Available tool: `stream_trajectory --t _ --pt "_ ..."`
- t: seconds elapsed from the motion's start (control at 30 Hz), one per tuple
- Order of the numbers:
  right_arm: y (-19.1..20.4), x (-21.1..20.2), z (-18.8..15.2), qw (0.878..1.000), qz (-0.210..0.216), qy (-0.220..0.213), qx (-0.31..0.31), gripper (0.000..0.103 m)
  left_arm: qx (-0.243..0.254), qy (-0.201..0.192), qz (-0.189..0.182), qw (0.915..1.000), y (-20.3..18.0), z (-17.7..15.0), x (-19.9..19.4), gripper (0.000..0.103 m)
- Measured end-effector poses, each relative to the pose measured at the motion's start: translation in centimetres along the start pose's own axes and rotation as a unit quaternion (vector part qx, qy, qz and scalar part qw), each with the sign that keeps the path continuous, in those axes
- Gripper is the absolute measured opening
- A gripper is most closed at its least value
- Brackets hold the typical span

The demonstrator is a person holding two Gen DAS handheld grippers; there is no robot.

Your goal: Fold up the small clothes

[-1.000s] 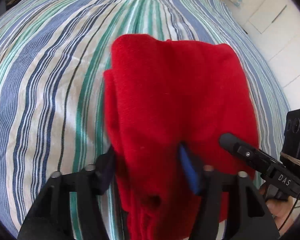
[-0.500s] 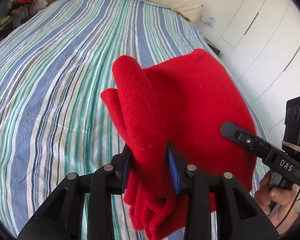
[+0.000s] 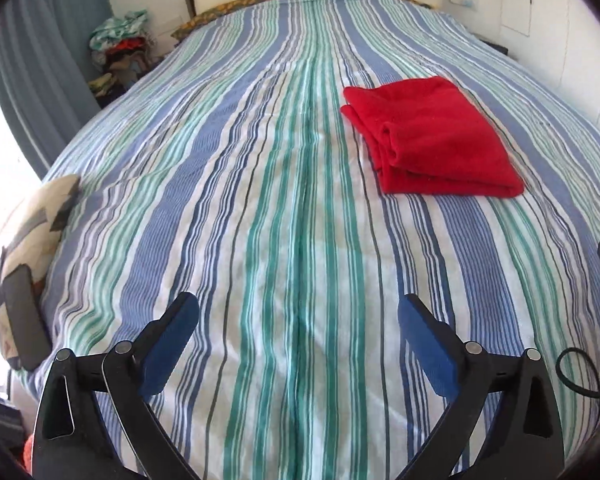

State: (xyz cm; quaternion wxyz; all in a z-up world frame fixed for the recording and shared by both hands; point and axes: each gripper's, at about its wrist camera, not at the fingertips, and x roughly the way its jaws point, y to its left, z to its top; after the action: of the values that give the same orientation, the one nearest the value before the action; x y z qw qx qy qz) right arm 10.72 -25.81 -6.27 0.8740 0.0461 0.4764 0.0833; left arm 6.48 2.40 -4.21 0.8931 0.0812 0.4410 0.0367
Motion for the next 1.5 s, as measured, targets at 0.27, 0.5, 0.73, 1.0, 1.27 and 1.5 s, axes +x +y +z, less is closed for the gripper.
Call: stream_trajectory --t 0.27,0.5,0.73,1.0,1.27,1.5 --pt "5.3 -7.7 -5.5 1.000 -0.007 0.001 -0.011 0.101 0.010 -0.021 0.019 0.9995 -1.1 -1.9 -7.6 0.101" --pt "8.2 -11.3 -7.0 0.999 -0.017 -0.003 -0.035 0.102 0.014 0.020 -0.009 0.9996 -1.6 -2.8 -10.3 0.101" --pt "8.9 -13.4 -7.4 0.999 -0.026 0.009 -0.034 0.102 0.006 0.034 -0.032 0.9989 -1.8 -3.2 -11.3 0.101" --pt "9.2 -14.4 -7.8 0.999 -0.032 0.018 -0.027 0.102 0.012 0.026 -0.026 0.9992 -2.1 -3.1 -12.3 0.102" --pt "10.0 -15.0 -7.7 0.999 -0.026 0.018 -0.027 0.102 0.009 0.016 -0.019 0.9997 -2.0 -2.6 -13.7 0.102" --pt "9.9 -15.3 -7.6 0.999 -0.033 0.017 -0.025 0.102 0.007 0.032 -0.014 0.9993 -2.1 -2.5 -13.3 0.102"
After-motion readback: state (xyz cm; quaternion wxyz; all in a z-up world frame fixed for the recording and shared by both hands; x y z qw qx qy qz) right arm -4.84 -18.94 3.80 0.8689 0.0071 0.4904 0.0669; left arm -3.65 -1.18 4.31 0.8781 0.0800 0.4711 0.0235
